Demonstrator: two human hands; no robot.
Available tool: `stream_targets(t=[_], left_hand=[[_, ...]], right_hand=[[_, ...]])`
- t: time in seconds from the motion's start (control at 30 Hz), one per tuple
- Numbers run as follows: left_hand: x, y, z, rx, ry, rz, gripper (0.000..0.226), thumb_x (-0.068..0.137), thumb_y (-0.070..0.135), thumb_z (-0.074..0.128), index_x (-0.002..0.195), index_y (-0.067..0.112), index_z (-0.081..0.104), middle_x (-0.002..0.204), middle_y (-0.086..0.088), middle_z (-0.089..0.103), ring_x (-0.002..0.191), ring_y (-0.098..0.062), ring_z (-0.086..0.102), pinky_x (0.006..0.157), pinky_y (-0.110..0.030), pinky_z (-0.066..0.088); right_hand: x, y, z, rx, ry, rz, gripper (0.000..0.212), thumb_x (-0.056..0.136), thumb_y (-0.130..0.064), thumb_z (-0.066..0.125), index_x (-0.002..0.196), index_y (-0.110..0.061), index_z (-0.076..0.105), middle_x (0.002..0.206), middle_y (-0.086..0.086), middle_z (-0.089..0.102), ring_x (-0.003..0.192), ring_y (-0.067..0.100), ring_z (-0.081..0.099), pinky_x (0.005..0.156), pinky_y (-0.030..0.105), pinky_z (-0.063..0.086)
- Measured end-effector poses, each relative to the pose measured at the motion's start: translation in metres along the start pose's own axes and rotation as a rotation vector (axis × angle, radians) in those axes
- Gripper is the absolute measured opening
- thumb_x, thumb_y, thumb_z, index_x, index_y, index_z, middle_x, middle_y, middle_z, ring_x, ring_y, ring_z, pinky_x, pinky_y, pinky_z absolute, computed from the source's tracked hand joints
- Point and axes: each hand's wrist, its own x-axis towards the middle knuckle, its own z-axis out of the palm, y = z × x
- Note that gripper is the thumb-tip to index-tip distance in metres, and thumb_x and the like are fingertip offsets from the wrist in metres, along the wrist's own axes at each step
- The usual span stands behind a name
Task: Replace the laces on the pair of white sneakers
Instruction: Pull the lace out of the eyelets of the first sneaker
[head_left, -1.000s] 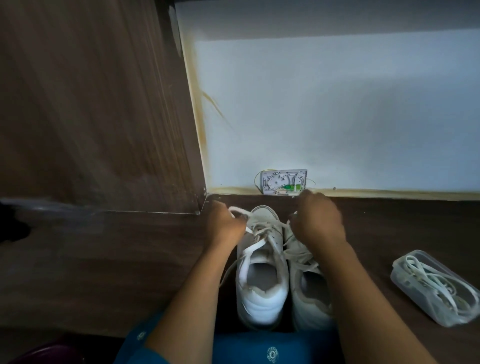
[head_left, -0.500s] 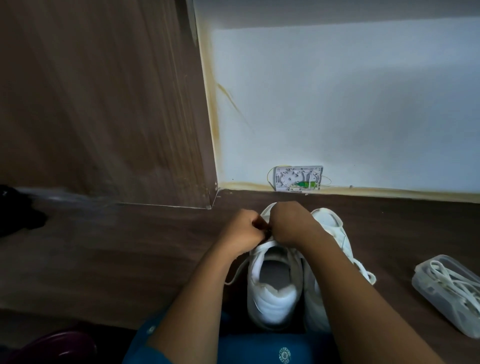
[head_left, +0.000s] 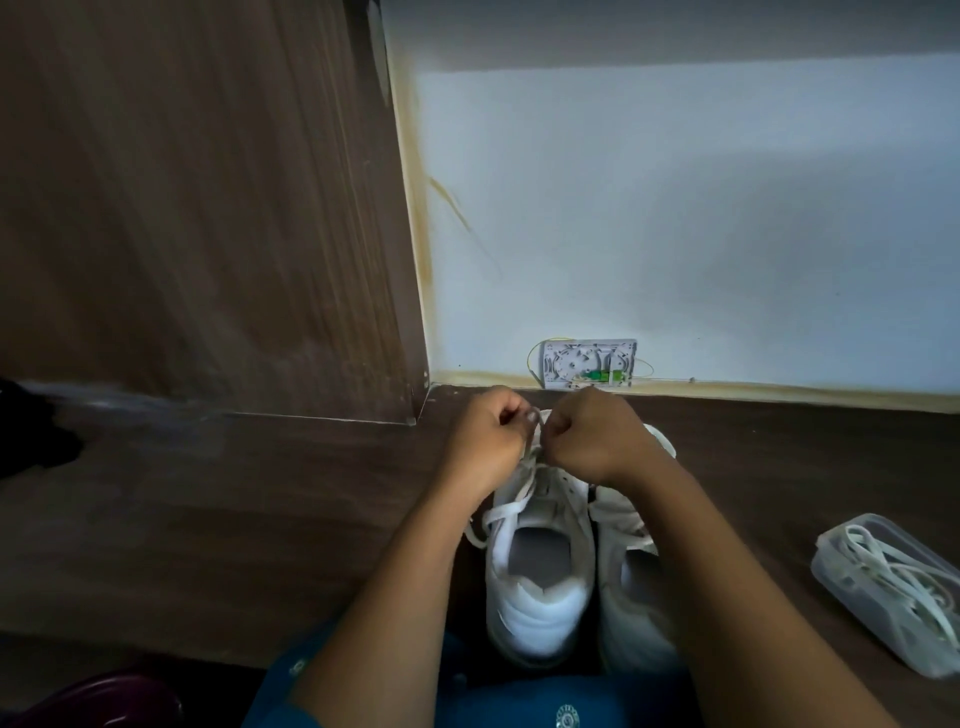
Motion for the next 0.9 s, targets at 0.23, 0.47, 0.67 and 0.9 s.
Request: stream_targets(t=[0.23,0.47,0.67,0.9], left_hand=[[-0.003,0.001,-0.007,-0.085,-0.027,-0.025,0.029,0.089,-0.001,0.053,0.075,0.023,0.059,0.075,0.005,0.060,0.068,-0.004,0.053,0.065,-0.018,0.043],[-0.004,-0.004,-0.008,-0.108,-0.028,-0.016,0.021,0.083,0.000,0.065,0.066,0.011,0.061,0.065,-0.004,0.057,0.062,-0.014,0.047,0.062,-0.025,0.040],[0.000,0.012,-0.007,-0.352,0.172,0.046,0.034,0.082,-0.007,0.061,0.058,0.017,0.056,0.047,0.011,0.053,0.045,0.000,0.042,0.045,-0.014,0.033],[-0.010,-0.008,-0.015,0.040,-0.241,-0.154,0.029,0.078,-0.008,0.058,0.067,0.018,0.063,0.060,0.004,0.060,0.054,-0.003,0.051,0.054,-0.022,0.039]], right_hand=[[0.004,0.001,0.013,0.054,0.145,0.017,0.031,0.082,-0.019,0.064,0.053,-0.010,0.055,0.056,0.005,0.051,0.055,0.017,0.050,0.045,0.019,0.025],[0.002,-0.004,-0.002,0.739,0.270,0.194,0.028,0.079,-0.013,0.070,0.054,-0.006,0.059,0.043,0.001,0.043,0.038,0.008,0.029,0.045,0.020,0.025],[-0.004,-0.006,0.012,0.172,-0.019,-0.029,0.035,0.077,-0.019,0.072,0.047,-0.026,0.054,0.048,-0.008,0.052,0.047,0.002,0.044,0.051,0.019,0.030],[0.005,-0.007,0.004,0.588,0.440,0.036,0.032,0.084,-0.018,0.068,0.069,0.010,0.062,0.067,0.031,0.056,0.054,0.018,0.039,0.055,0.025,0.032]])
